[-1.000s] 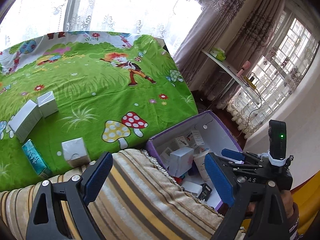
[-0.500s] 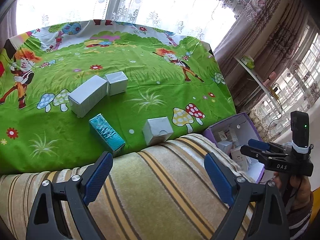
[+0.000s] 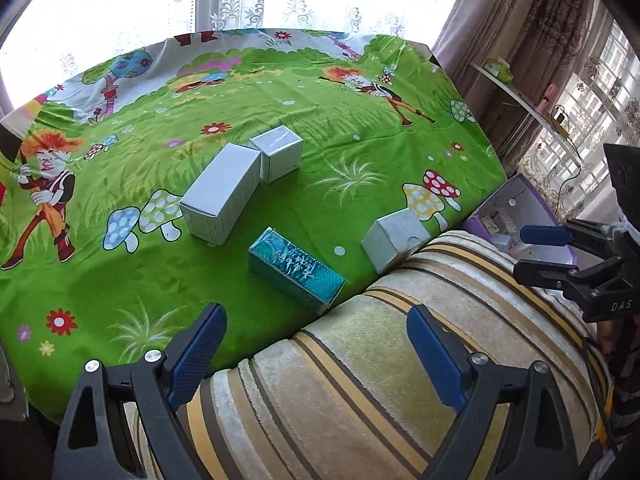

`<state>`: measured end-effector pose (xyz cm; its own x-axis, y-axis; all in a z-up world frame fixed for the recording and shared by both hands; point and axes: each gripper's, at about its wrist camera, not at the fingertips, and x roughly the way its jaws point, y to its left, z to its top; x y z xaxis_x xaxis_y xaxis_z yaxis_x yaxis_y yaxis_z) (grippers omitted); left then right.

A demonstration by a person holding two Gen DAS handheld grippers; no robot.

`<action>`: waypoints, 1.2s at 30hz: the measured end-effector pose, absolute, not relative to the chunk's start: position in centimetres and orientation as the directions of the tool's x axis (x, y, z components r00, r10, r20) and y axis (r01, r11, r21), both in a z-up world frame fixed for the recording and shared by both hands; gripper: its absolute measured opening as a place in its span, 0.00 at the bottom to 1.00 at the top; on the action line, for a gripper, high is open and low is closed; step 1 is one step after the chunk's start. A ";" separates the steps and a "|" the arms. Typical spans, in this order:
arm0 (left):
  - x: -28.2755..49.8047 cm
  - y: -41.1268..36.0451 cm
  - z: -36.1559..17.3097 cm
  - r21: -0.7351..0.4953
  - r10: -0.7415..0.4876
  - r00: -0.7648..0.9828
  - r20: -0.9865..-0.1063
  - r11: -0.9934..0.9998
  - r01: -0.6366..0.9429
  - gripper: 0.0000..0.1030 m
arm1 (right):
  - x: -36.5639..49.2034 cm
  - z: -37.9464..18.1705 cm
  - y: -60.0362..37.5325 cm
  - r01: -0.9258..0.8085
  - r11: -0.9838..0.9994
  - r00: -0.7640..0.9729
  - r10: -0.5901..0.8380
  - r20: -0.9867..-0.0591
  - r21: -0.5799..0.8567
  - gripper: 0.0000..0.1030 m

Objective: Organize rigid objects
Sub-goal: 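Move both open tools back over the boxes on the bed, then grasp the teal box with the left tool while the right grasps a small white box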

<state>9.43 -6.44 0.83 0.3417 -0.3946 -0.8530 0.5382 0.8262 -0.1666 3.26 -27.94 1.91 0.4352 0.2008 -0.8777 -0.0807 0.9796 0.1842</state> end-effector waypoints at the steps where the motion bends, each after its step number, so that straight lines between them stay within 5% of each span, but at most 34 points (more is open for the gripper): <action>1: 9.8 -6.6 0.6 -0.166 -0.395 0.327 -0.858 0.817 0.552 0.90 | 3.6 1.8 -27.7 -0.077 0.979 0.428 0.204 -0.881 0.189 0.77; 19: 13.2 -10.3 -3.1 0.065 -0.272 0.320 -0.907 0.662 0.746 0.89 | 9.5 -1.2 -23.1 -0.048 0.976 0.344 0.214 -0.914 0.210 0.77; 22: 13.6 -10.3 -3.8 0.039 -0.277 0.287 -0.917 0.655 0.755 0.73 | 10.1 -1.8 -22.7 -0.050 0.980 0.328 0.200 -0.923 0.194 0.77; 31: 13.7 -9.3 -3.2 0.012 -0.312 0.318 -0.896 0.697 0.717 0.72 | 12.0 -3.5 -21.4 -0.061 0.990 0.294 0.136 -0.946 0.123 0.77; 36: 13.4 -8.6 -2.1 -0.015 -0.341 0.342 -0.876 0.727 0.687 0.72 | 12.7 -4.0 -21.6 -0.050 0.993 0.291 0.115 -0.950 0.105 0.65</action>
<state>13.36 -8.60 -2.08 0.3416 -0.3407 -0.8759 0.6866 0.7269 -0.0150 12.74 -21.55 -3.98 0.2909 0.1154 -0.9498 -0.0503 0.9932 0.1053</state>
